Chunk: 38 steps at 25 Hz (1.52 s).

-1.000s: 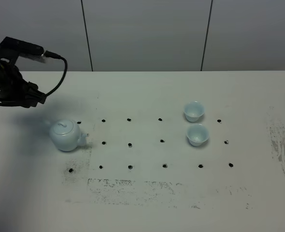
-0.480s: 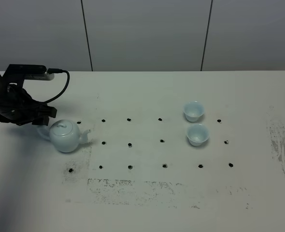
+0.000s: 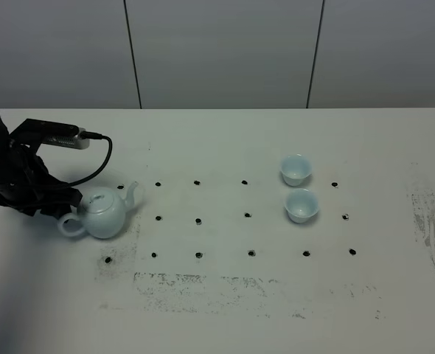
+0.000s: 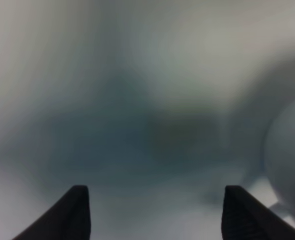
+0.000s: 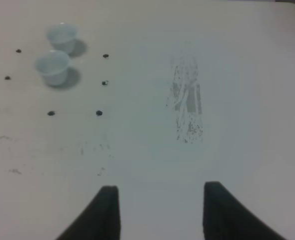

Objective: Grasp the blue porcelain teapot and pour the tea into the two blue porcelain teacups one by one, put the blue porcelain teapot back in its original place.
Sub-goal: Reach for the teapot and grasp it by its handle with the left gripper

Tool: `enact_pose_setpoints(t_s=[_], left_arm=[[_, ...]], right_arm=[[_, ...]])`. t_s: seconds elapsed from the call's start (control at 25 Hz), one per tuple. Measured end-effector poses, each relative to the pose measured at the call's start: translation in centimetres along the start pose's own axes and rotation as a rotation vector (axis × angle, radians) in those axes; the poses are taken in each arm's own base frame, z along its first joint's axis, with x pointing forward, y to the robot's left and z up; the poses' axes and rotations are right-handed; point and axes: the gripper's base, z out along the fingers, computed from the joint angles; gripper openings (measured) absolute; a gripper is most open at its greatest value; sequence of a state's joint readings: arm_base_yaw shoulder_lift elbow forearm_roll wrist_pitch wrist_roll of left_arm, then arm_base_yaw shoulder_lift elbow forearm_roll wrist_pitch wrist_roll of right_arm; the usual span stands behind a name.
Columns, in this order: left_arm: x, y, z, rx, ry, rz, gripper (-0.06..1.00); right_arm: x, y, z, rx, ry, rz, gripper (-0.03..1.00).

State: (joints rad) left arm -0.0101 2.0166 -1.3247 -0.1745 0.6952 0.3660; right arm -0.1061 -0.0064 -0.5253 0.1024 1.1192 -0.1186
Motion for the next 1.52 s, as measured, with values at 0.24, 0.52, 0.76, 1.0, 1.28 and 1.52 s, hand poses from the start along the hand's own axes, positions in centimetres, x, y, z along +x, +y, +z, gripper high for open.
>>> enact_pose_setpoints(t_s=[0.24,0.52,0.76,1.0,1.28,1.52], left_arm=[[0.5,-1.0,0.0,0.043,0.074,0.057,0.54],[1.2,-2.9,-2.0,0.097,0.166,0.157,0.54],[1.6,-2.6,-9.7,-0.053,0.097,0.199,0.54],[2.2,-3.3,-14.5,-0.104,-0.003,0.161,0.54],[1.5,-7.6,-12.7,-0.032,0.019,0.212,0.54],[1.0,-8.6,-8.4,-0.052,0.109,0.125,0.54]], right_arm=[[0.0,0.0,0.0,0.000,0.000,0.000,0.37],[0.0,0.0,0.0,0.000,0.000,0.000,0.37],[0.0,0.0,0.0,0.000,0.000,0.000,0.37],[0.0,0.0,0.0,0.000,0.000,0.000,0.37],[0.0,0.0,0.0,0.000,0.000,0.000,0.37],[0.0,0.0,0.0,-0.001,0.000,0.000,0.37]])
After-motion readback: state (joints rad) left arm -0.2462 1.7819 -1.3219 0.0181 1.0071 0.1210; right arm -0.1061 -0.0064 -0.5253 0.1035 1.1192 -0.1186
